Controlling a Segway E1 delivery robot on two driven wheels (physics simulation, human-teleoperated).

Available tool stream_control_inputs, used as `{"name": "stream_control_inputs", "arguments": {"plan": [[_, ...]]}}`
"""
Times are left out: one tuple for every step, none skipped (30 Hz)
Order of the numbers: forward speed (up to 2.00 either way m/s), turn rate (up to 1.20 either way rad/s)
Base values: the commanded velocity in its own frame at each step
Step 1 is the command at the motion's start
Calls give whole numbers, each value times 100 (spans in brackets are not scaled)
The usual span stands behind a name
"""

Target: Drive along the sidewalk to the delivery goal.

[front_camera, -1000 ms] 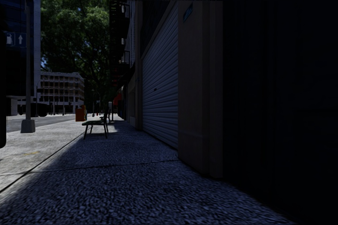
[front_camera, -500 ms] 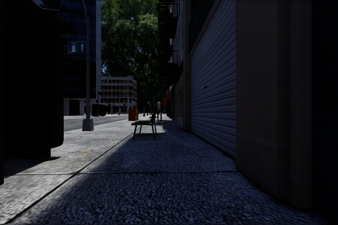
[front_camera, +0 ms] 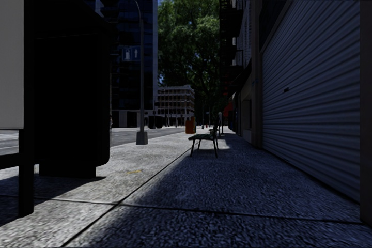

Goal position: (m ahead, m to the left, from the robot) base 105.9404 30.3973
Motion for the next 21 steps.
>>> {"name": "stream_control_inputs", "arguments": {"plan": [[158, 37], [161, 36], [162, 35], [162, 35], [162, 0], [162, 0], [162, 0], [162, 0], [162, 0], [162, 0], [162, 0], [161, 0], [161, 0], [161, 0], [161, 0], [161, 0], [161, 0], [161, 0], [161, 0], [161, 0], [161, 0]]}}
